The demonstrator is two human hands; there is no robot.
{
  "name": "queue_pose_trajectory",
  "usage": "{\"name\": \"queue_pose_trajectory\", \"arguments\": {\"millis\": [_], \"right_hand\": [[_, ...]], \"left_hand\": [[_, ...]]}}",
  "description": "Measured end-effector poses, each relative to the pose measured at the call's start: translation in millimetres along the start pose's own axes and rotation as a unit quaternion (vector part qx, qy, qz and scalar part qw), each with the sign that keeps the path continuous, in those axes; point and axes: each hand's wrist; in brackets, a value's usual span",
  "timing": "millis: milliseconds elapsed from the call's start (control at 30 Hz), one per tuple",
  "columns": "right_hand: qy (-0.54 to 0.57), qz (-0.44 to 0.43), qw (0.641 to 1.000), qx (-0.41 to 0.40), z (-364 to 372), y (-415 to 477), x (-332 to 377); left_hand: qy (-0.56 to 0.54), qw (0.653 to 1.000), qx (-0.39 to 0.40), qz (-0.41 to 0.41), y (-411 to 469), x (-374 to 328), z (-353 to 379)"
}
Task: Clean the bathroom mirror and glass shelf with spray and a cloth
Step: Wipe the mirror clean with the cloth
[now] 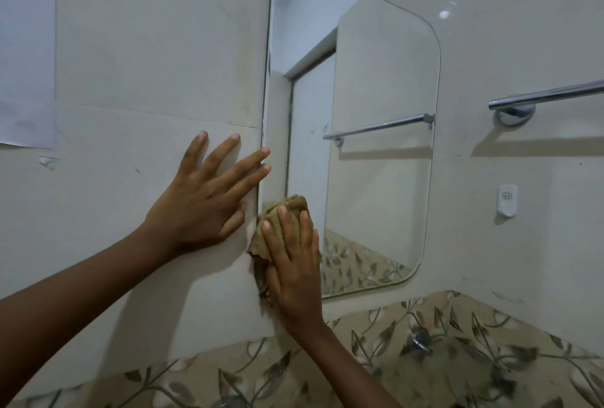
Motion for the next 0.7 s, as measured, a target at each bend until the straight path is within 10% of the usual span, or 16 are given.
{"name": "queue_pose_trajectory", "arguments": {"millis": [233,500,700], "right_hand": [[-0.019,0.141,0.988,-0.061,-32,-33,-80],[0.015,0.509,0.844,-0.167,-60,-28,-164],[0.149,0.584,0.783,-0.154,-48,-52,-72]], "left_hand": [[0.013,1.000,-0.010,0.001,0,-2,3],[0.011,0.999,-0.033,-0.001,1,-2,3],[0.016,0.999,-0.041,-0.001,0,-3,3]]}}
Point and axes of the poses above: each hand's wrist, its own y-axis towards the middle knuckle, its own z-axis out of the palm, x = y × z, and after that the axes turned 5 degrees about -x, right-handed
